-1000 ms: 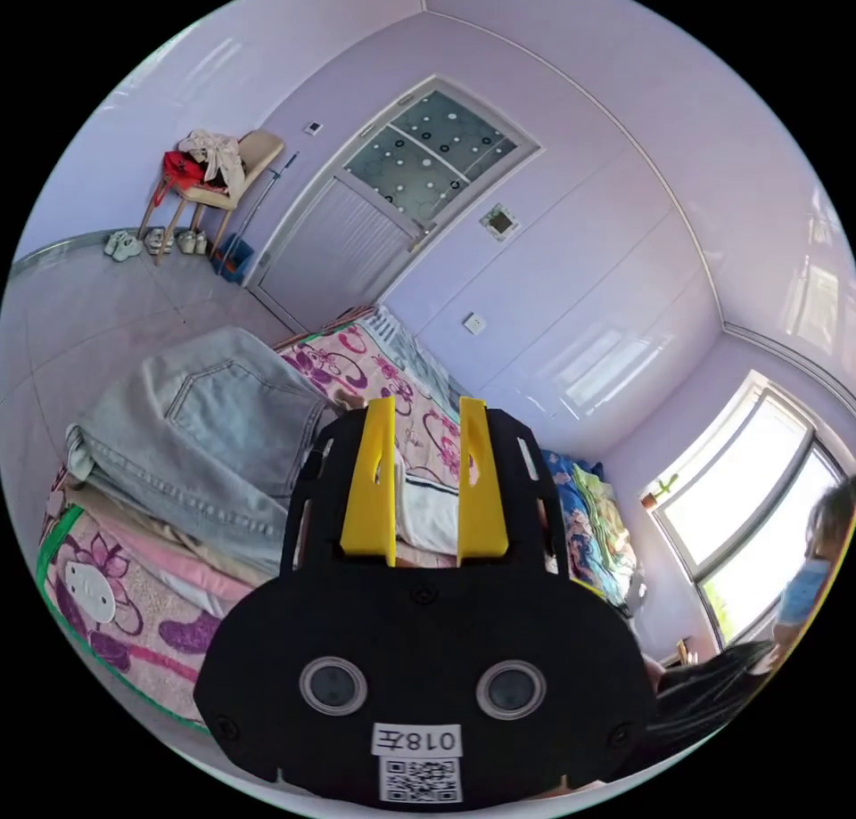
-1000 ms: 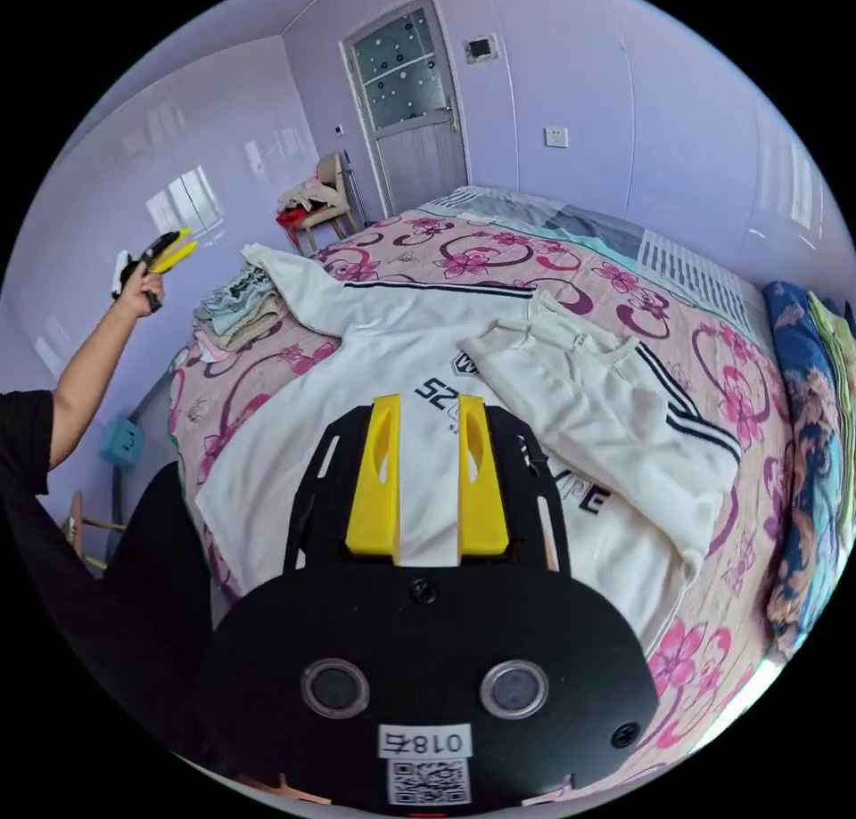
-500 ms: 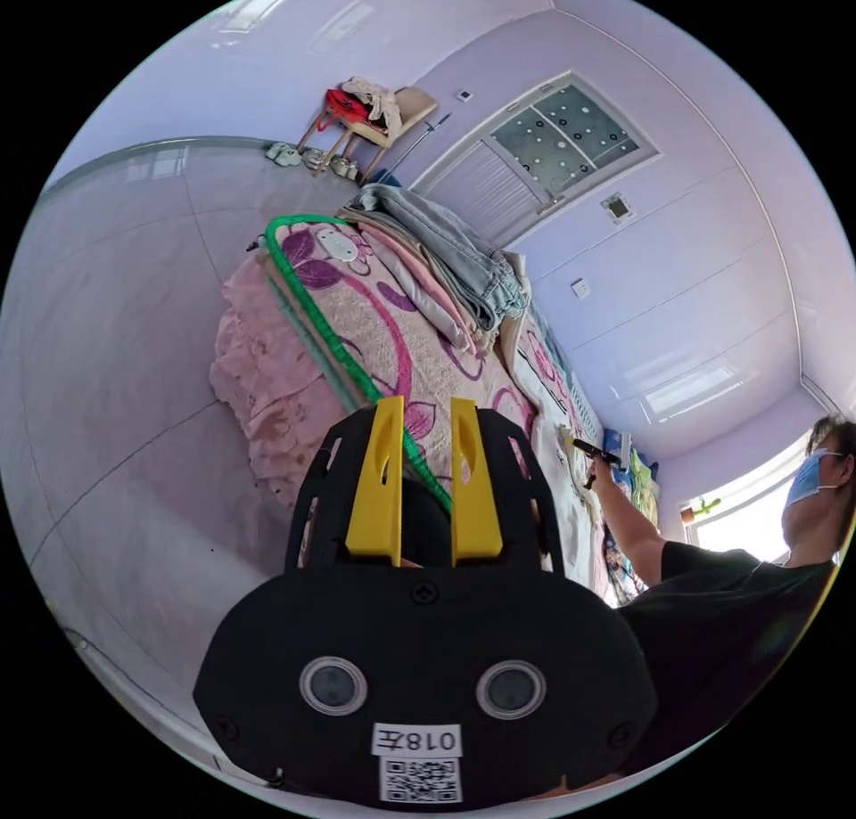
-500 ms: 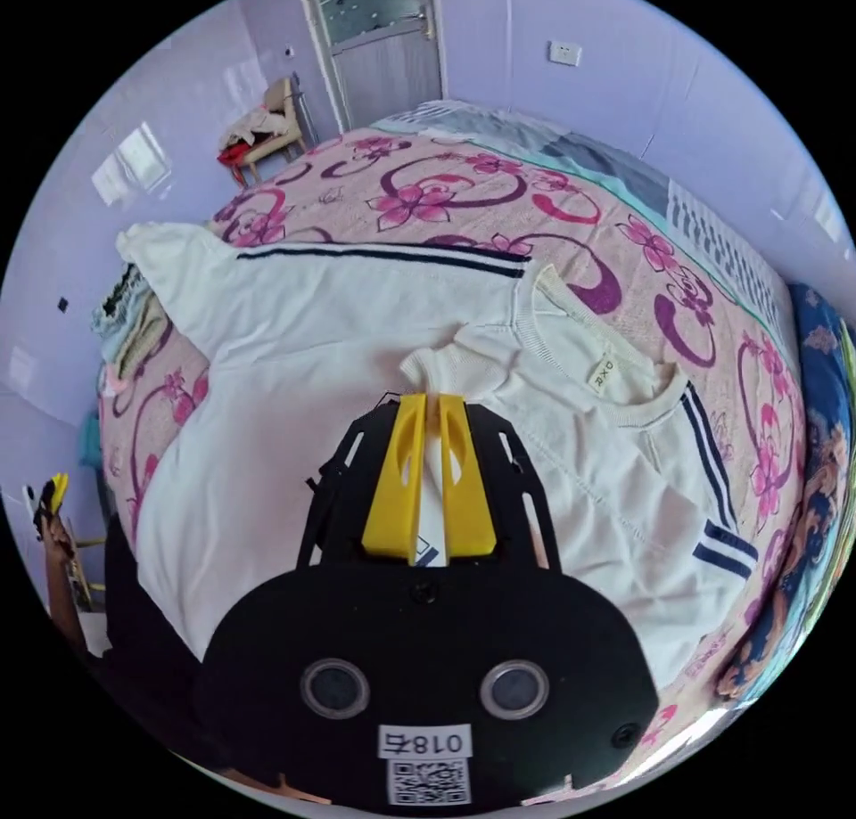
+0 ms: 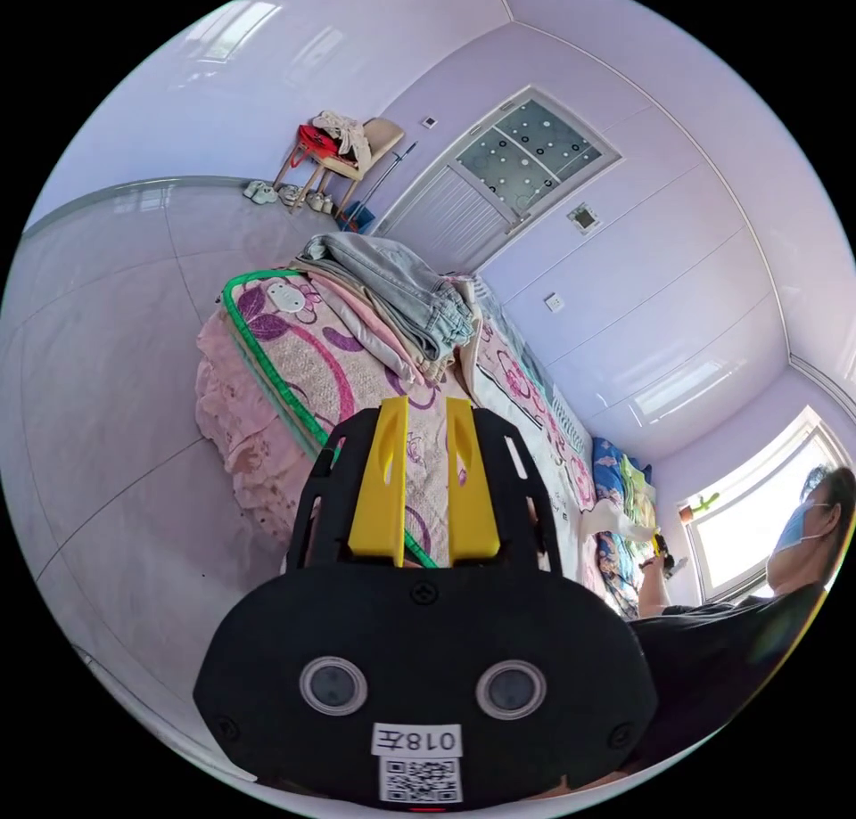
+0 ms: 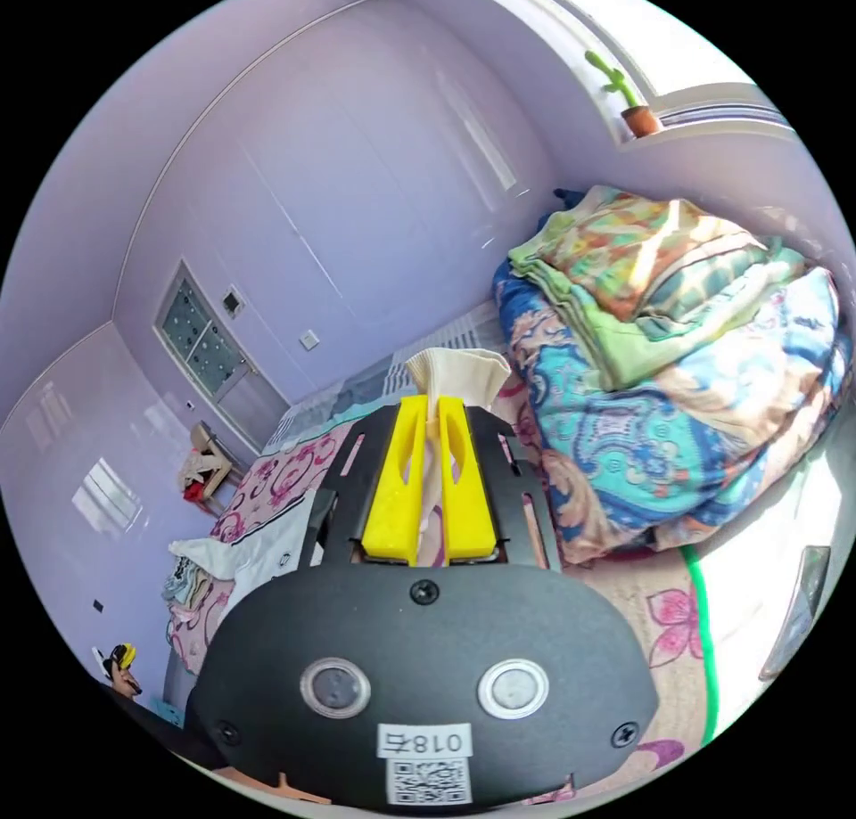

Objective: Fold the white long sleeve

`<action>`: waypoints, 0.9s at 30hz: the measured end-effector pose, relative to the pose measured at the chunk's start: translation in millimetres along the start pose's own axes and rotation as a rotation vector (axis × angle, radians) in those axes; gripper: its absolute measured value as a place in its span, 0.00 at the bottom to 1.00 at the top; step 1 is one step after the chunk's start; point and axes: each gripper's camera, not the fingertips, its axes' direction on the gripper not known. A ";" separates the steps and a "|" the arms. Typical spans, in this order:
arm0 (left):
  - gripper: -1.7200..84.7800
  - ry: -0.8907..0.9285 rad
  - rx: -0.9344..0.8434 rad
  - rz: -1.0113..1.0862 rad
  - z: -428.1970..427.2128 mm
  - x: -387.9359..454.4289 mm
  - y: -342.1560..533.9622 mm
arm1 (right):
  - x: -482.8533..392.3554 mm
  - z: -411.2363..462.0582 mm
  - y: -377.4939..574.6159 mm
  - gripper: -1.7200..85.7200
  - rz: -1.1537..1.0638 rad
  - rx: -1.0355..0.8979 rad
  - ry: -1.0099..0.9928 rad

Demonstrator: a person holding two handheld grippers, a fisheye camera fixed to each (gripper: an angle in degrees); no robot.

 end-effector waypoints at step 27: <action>0.11 0.444 -0.114 0.185 61.3 124.0 -3.0 | 114.6 -207.5 283.8 0.09 0.231 -0.033 -0.172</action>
